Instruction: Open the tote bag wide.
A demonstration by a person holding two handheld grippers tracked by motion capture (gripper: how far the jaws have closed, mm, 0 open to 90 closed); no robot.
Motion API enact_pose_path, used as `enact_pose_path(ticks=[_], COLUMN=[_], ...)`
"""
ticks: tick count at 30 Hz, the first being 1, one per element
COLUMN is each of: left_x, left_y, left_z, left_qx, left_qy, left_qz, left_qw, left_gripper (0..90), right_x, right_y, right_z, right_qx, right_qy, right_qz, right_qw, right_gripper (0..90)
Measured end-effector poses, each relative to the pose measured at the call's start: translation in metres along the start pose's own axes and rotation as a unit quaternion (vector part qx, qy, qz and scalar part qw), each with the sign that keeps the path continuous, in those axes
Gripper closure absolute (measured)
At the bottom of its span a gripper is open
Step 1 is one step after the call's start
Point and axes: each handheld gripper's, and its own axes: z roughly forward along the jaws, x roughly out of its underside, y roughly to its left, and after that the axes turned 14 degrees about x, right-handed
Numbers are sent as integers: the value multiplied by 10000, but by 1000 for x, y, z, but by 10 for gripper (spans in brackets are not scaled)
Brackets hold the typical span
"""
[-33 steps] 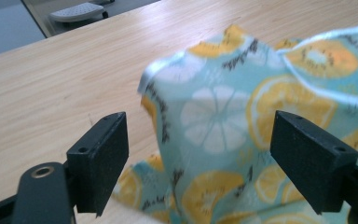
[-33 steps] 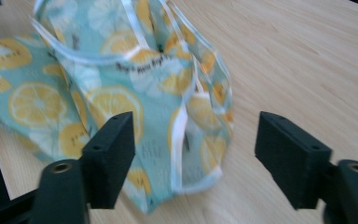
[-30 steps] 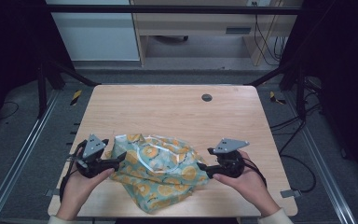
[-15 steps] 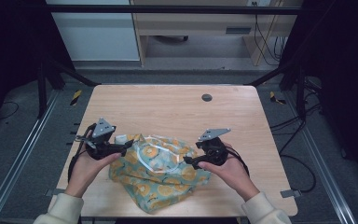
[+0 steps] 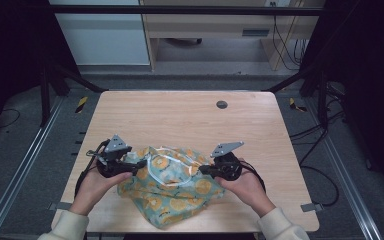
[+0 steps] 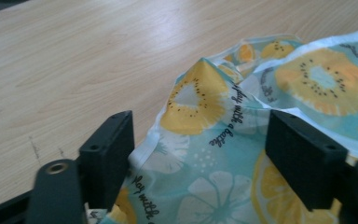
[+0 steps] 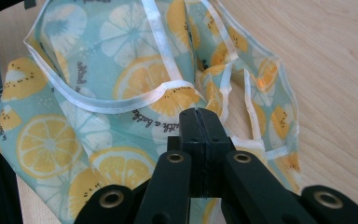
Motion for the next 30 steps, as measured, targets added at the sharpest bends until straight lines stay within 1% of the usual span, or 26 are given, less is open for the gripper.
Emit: enact_pose_path(ticks=[3, 5, 7, 8, 10, 12, 14, 17, 19, 21, 24, 25, 27, 29, 30], left_x=[2, 3, 3, 3, 2, -1, -8, -18, -28, -34, -43, -45, -47, -47, -46], left_y=[-1, -3, -4, -4, -5, -7, -9, -11, -14, -15, -16, -15, -13, -11, -11], left_z=[1, 2, 2, 2, 2, -2, -6, -11, -10, -8, -1, 3, 9, 14, 16], left_qx=[37, 101, 136, 124, 88, 40, -51, -127, -168, -229, -223, -244, -284, -294, -305], left_qy=[128, 218, 212, 226, 210, 148, 72, -48, -70, -68, -3, 95, 198, 341, 408], left_qz=[11, 13, 12, 32, 38, 57, 82, 78, 51, 89, 111, 101, 95, 67, 88], left_qw=[9999, 9997, 9997, 9997, 9997, 9999, 9999, 9999, 9998, 9997, 9997, 9996, 9994, 9990, 9987], left_gripper=[334, 389, 428, 431, 425, 397, 361, 350, 341, 325, 296, 289, 279, 285, 328], right_x=[-1, -2, -4, -5, -6, -8, -11, -13, -15, -16, -16, -16, -17, -18, -18], right_y=[1, 2, 2, 2, 2, 3, 5, 8, 10, 13, 17, 18, 20, 22, 22], right_z=[-3, -6, -9, -10, -13, -17, -21, -25, -27, -28, -30, -31, -33, -36, -39], right_qx=[19, 59, 80, 101, 121, 137, 137, 115, 108, 105, 78, 72, 53, 51, 34], right_qy=[-61, -132, -222, -267, -340, -441, -542, -586, -603, -631, -669, -684, -724, -766, -800], right_qz=[-65, -80, -79, -71, -70, -104, -142, -165, -214, -287, -329, -336, -352, -394, -405], right_qw=[10000, 9999, 9997, 9996, 9993, 9989, 9983, 9981, 9979, 9975, 9972, 9971, 9967, 9963, 9960], right_gripper=[900, 900, 900, 900, 900, 900, 900, 900, 900, 900, 900, 900, 900, 900, 900])
